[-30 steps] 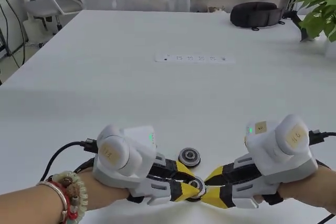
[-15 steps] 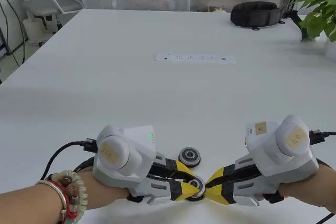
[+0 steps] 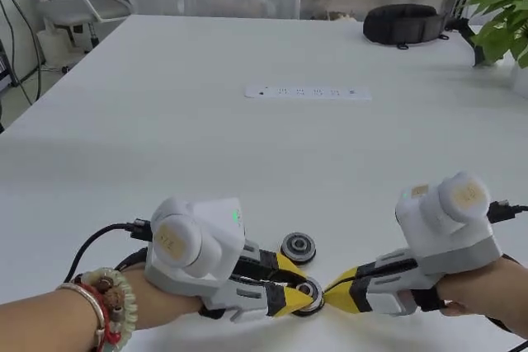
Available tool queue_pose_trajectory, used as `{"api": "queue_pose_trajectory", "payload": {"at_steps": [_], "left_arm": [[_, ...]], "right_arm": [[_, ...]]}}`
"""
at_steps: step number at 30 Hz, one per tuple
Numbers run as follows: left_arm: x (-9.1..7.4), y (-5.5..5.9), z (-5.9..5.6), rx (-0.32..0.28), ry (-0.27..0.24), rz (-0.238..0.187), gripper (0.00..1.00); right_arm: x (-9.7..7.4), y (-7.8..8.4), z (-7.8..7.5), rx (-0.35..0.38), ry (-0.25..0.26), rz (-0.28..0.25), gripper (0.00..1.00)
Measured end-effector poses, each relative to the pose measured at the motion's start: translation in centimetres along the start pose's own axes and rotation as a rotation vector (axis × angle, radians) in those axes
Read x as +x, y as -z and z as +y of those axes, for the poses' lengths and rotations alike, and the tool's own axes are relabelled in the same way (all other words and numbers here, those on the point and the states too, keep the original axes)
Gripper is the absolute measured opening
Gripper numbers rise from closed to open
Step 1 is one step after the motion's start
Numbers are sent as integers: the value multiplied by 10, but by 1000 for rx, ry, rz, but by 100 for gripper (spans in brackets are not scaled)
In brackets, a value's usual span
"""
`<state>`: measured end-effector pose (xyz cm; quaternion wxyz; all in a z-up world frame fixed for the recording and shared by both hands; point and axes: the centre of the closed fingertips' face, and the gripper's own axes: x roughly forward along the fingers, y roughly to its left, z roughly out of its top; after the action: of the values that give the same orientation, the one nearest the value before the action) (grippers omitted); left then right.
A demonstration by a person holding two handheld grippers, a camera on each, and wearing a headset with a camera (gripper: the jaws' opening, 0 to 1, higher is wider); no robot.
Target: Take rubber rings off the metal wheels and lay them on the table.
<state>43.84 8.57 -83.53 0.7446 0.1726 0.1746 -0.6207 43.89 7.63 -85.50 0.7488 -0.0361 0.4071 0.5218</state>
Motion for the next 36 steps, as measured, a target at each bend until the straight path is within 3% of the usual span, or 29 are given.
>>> {"api": "queue_pose_trajectory", "payload": {"at_steps": [2, 4, 7, 16, 25, 36], "left_arm": [[0, 0, 0, 0, 0, 0, 8], [0, 0, 0, -1, 1, -3, 8], [0, 0, 0, -3, 2, -5, 8], [0, 0, -1, 4, 7, -10, 8], [0, 0, -1, 26, 9, -10, 8], [0, -1, -2, 28, 6, -16, 8]], "right_arm": [[-2, -3, -1, -3, -3, -11, 0], [-3, -3, 1, 83, -21, -23, 0], [-4, -4, 1, 154, -33, -25, 0], [-7, -8, 4, 226, -59, -42, 0], [-8, -12, 8, 278, -88, -60, 0], [-9, -14, 12, 285, -99, -65, 0]]}}
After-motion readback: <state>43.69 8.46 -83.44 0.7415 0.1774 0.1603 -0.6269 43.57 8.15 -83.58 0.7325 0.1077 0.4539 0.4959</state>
